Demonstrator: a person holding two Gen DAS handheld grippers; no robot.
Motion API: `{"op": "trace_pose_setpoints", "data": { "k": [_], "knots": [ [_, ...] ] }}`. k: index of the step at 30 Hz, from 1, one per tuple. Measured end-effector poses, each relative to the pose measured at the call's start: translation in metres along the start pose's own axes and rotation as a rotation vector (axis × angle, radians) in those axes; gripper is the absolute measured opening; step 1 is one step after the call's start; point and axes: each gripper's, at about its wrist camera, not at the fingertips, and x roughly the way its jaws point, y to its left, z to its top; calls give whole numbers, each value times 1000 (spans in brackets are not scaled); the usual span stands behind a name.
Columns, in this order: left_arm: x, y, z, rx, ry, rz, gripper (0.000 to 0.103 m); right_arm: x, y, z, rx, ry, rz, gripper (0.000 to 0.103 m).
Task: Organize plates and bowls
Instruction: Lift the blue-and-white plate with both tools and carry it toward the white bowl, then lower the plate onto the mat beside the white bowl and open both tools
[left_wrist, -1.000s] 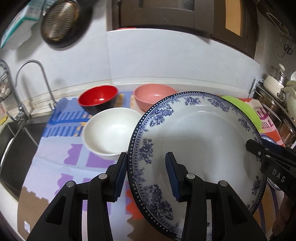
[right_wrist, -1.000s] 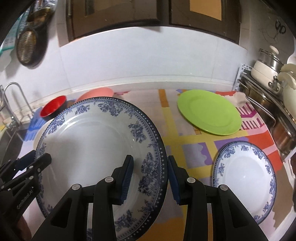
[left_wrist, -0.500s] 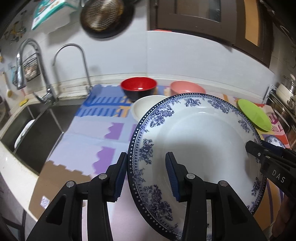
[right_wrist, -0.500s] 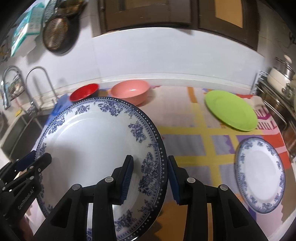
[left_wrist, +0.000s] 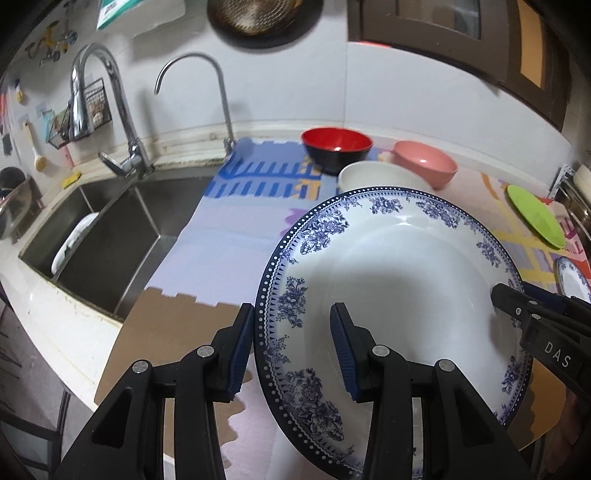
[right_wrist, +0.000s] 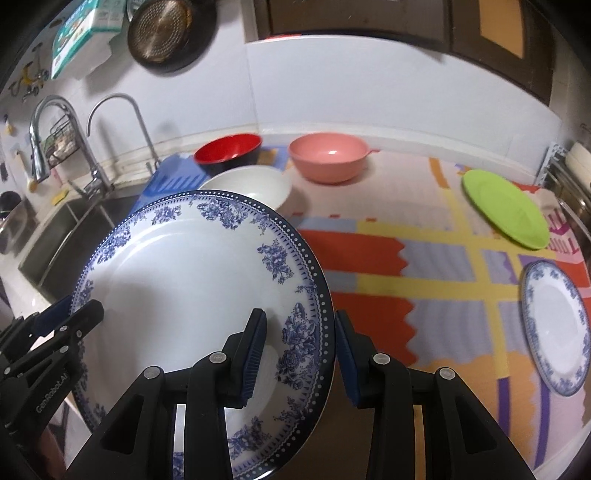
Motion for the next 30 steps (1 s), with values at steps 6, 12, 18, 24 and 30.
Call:
{"op": "trace_pose_setpoints", "data": {
  "k": [6,12,18,24,30],
  "knots": [
    [16,13,-10,-16,66,7,41,17,17,-7,-13,65,7,38],
    [30,19,-17,-19,110,13,41,35,25,-13,-18,125,10,38],
    [40,23,-20,-27,143,16,41,47,32,-16,-29,157,6,38],
    [46,23,-23,-32,161,12,41,54,34,-19,-33,181,2,38],
    [51,23,-24,-36,176,8,41,57,34,-21,-37,193,-3,38]
  ]
}}
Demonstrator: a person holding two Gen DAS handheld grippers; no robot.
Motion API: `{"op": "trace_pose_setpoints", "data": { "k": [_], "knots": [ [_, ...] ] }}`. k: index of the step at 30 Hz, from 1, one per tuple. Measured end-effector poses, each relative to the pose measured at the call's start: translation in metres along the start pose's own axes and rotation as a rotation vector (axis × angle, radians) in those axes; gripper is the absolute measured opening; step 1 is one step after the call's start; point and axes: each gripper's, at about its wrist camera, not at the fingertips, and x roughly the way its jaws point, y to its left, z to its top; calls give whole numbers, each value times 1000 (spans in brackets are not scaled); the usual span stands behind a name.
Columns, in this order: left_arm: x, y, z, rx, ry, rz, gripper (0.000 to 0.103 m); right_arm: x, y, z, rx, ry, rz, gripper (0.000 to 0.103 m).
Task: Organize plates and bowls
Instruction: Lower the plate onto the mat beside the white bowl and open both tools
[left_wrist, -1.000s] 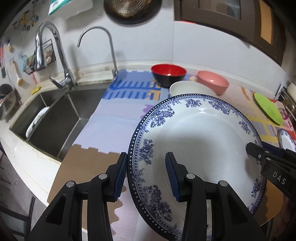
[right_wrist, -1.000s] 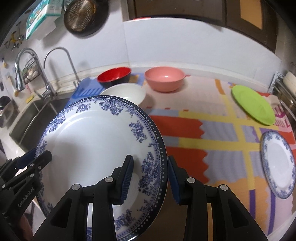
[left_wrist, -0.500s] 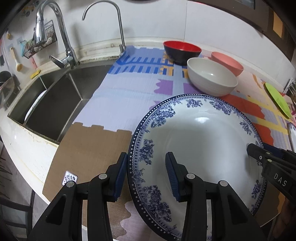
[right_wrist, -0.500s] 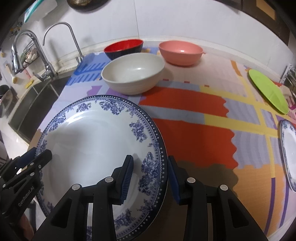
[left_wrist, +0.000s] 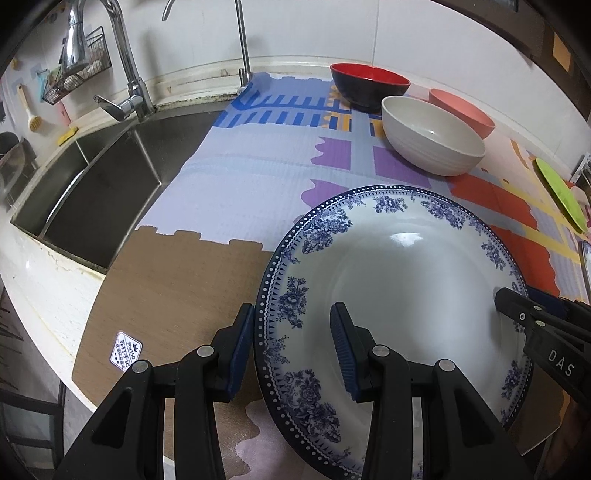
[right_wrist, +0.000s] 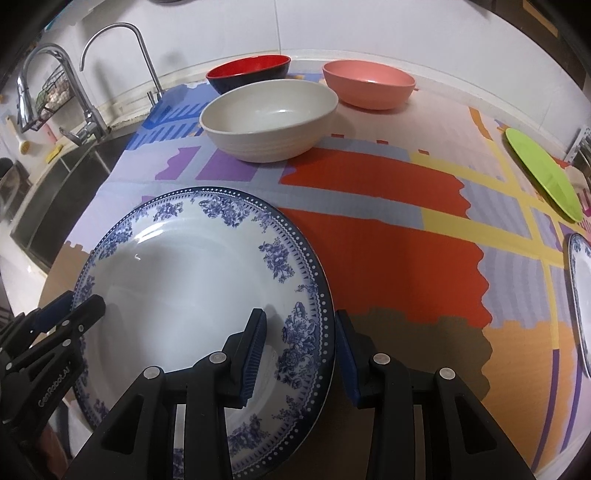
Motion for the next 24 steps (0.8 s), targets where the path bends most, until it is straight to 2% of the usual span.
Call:
{"op": "trace_pose_setpoints", "data": {
  "k": [12,16,18,20,24],
  "knots": [
    [6,-1,1,4,11,-6,42,5,0,0,4,5,-6,38],
    [6,-3,2,10,13,-35,55,5,0,0,6,5,-5,39],
    [1,-4,3,18,-11,-30,61,5,0,0,3,7,-1,39],
    [-4,-6,5,26,-35,-24,64,2,0,1,5,-4,3,39],
    [-15,-9,11,41,-71,-27,68,-8,-5,3,22,-40,-3,47]
  ]
}}
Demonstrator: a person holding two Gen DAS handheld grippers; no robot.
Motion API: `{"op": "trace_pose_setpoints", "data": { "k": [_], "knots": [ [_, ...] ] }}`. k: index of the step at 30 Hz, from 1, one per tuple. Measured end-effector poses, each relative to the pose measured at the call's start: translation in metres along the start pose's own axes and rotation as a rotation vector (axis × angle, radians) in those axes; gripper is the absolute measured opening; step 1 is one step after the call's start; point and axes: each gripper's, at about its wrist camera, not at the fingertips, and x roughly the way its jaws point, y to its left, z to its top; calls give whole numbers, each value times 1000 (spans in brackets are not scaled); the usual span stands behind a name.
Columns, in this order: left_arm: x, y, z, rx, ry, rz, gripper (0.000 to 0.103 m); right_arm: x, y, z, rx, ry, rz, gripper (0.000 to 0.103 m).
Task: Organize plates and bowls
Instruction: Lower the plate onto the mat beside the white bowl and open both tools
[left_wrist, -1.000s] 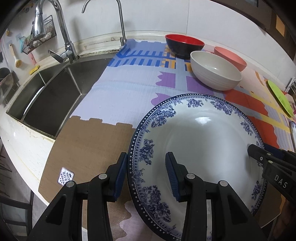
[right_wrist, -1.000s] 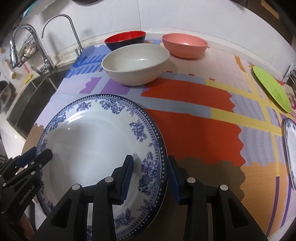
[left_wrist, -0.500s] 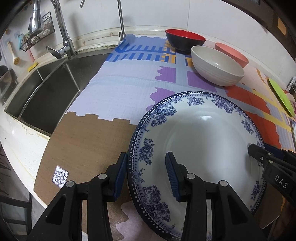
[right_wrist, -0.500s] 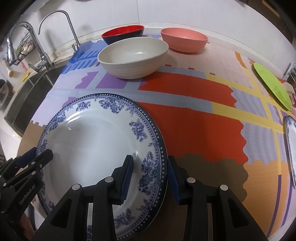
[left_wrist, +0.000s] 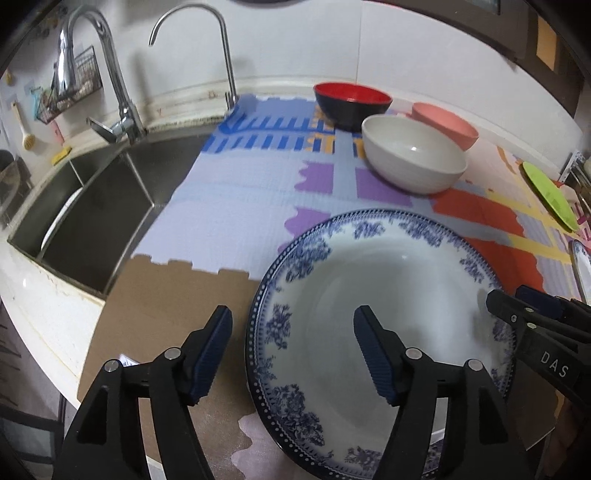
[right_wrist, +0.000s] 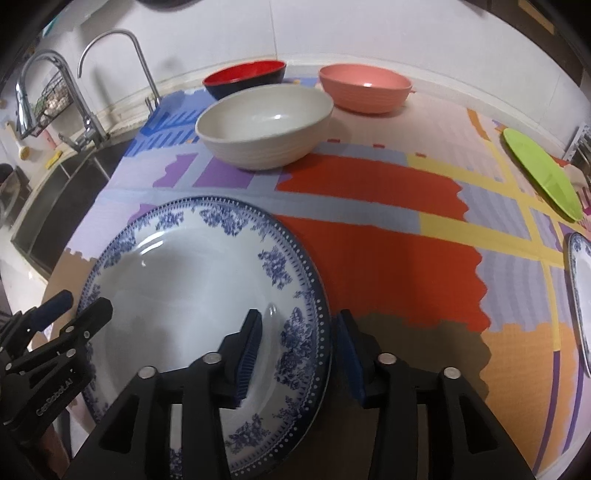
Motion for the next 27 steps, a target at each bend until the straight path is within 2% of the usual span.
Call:
{"op": "trace_pose_setpoints", "data": {
  "k": [4,6,14,23,27],
  "knots": [
    [-12,-6,7,14,-38,-16,73,-11,-4,2,17,-23,5,49],
    [-17,-10,11,22,-56,-25,75,-18,-7,2,23,-41,5,53],
    [-37,-32,24,66,-122,-74,83,-45,-26,2,62,-107,-15,53],
    [-59,-68,39,142,-213,-126,89,-79,-54,2,121,-180,-66,53],
    [-67,-85,44,171,-247,-155,91,-92,-68,1,148,-216,-99,58]
  ]
}}
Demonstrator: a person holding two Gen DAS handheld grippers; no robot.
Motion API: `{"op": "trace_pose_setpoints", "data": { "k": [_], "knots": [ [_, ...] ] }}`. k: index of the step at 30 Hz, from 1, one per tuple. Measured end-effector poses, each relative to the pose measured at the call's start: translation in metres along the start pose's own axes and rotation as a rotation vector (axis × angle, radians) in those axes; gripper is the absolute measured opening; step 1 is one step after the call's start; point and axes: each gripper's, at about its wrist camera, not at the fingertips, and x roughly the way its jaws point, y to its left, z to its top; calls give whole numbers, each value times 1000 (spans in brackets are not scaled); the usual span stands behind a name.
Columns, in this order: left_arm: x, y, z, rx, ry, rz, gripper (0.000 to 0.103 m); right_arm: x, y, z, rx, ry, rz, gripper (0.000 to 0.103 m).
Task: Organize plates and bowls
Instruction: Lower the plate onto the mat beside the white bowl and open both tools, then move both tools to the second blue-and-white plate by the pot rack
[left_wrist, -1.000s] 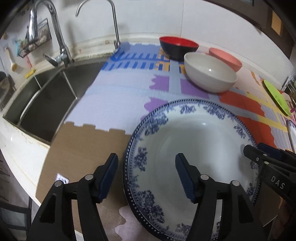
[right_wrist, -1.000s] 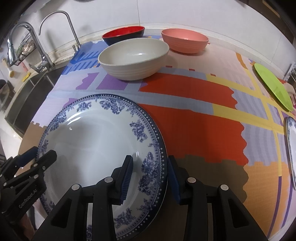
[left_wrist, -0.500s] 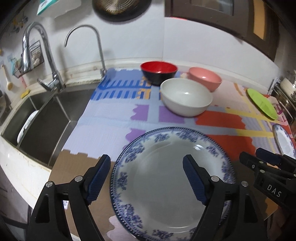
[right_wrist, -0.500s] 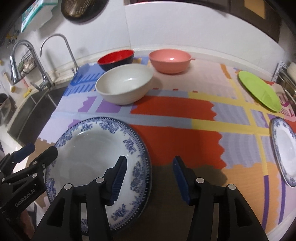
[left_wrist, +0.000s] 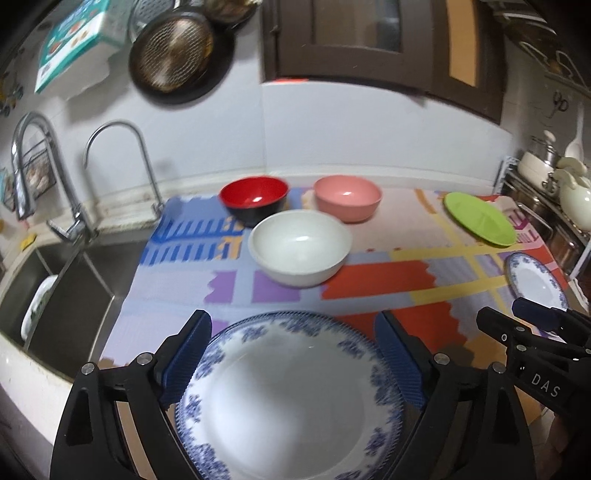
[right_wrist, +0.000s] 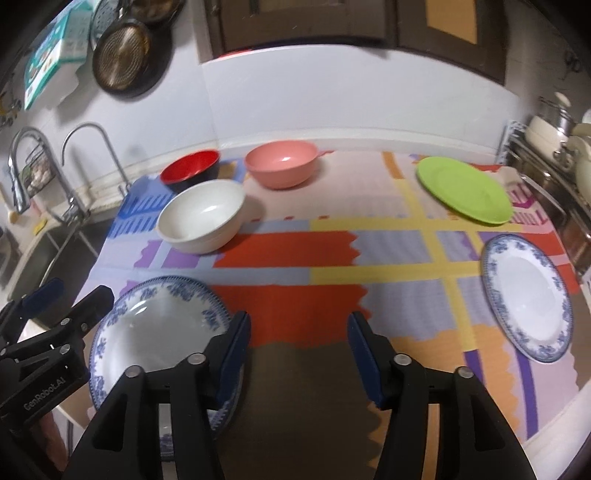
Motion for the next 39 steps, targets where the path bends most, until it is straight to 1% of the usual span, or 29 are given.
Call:
{"op": "trace_pose_setpoints", "data": {
  "k": [10,19,23,28,37,39],
  "knots": [
    [-2,-53,27,81,-66,-96,92,-27,-47,8,78,-85,-96,58],
    [-3,-104,47,126,-123,-152,93,-45,-98,10,148,-136,-170,58],
    [-3,-125,52,137,-133,-171,93,-48,-118,10,166,-149,-188,58],
    [-1,-150,57,155,-152,-170,93,-53,-145,11,182,-169,-212,58],
    [7,-192,66,186,-153,-202,93,-56,-187,15,220,-179,-244,58],
    [10,-200,69,192,-142,-215,93,-57,-196,15,234,-182,-253,58]
  ]
}}
